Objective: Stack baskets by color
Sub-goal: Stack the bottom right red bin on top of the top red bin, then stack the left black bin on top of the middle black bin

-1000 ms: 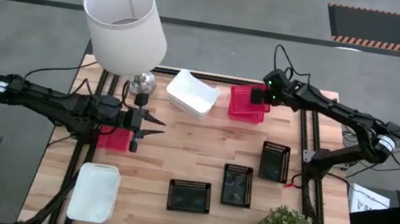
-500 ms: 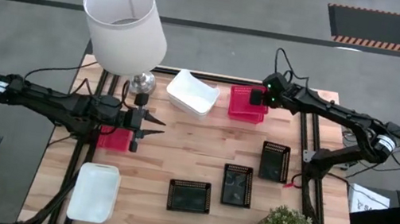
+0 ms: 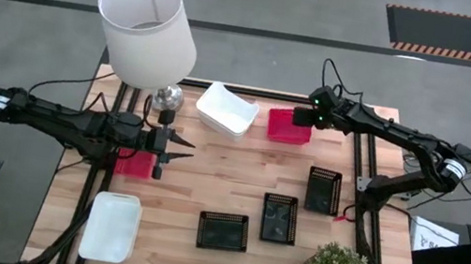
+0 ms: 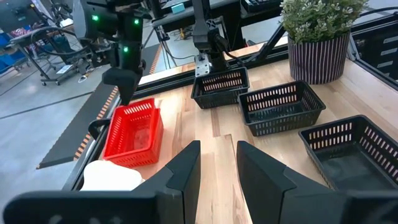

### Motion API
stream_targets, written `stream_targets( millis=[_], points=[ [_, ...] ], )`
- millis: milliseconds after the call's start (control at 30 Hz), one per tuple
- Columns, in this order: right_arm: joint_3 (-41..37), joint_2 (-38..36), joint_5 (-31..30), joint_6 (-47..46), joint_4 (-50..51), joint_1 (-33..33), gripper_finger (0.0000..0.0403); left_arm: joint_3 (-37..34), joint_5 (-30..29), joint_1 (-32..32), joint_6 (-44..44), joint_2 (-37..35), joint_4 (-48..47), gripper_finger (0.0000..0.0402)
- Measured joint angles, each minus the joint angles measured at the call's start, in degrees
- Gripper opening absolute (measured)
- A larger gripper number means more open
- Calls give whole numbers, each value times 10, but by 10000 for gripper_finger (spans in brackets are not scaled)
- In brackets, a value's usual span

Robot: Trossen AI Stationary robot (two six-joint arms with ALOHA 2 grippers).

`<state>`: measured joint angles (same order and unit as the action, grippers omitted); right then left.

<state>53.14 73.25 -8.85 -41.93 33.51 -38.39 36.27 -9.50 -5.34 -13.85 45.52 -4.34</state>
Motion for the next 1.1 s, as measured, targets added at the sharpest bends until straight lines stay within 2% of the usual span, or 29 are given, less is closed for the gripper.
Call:
stream_targets(
  millis=[233, 433, 533, 667, 800, 933, 1100],
  points=[
    [25, 0, -2, 16, 36, 0, 118, 0, 0, 0, 0, 0, 0, 88],
    [19, 0, -2, 44, 36, 0, 68, 0, 0, 0, 0, 0, 0, 88],
    [20, -7, -4, 67, 30, 21, 38, 0, 0, 0, 1, 0, 0, 88],
    [18, -27, -10, 100, -19, 88, 12, 0, 0, 0, 20, 6, 0, 88],
    [18, -48, -57, 149, -72, 179, 9, -1, 0, 0, 51, 27, 11, 88],
    [11, -57, -93, 208, -94, 272, 9, -1, 0, 0, 93, 66, 25, 88],
    [1, -57, -97, 225, -99, 352, 9, 2, 0, -3, 157, 136, 41, 88]
  ],
)
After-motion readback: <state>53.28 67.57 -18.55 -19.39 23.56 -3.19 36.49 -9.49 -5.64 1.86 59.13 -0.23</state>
